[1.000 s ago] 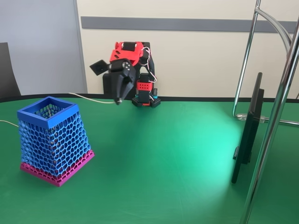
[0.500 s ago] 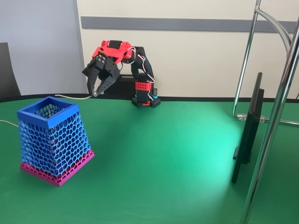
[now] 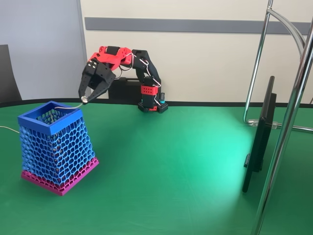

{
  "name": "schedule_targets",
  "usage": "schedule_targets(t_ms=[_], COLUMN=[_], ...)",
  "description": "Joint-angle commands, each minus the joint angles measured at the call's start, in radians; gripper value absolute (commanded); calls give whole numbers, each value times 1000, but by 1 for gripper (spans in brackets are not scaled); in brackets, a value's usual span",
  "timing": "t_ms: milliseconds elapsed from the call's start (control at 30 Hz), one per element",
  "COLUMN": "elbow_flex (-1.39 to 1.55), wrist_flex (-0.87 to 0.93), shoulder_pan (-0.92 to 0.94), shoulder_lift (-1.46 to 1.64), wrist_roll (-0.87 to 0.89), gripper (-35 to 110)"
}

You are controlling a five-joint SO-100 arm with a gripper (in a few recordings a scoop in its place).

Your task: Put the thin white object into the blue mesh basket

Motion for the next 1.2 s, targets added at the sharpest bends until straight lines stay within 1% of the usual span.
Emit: schedule_targets(t_ms=[0,167,300,500,667,933,1167], elbow_flex=[-6,14,72,130,198,453,670], wrist_flex=[-17,-8,-31,-34,-38,-114,-163], shoulder_pan=[23,83,133,172,163,91,-61], shoulder_lift=[26,64,121,207,295,572,838], wrist_roll=[60,143,179,192,183,101,-77], gripper=[11,17,20,21,22,22,20])
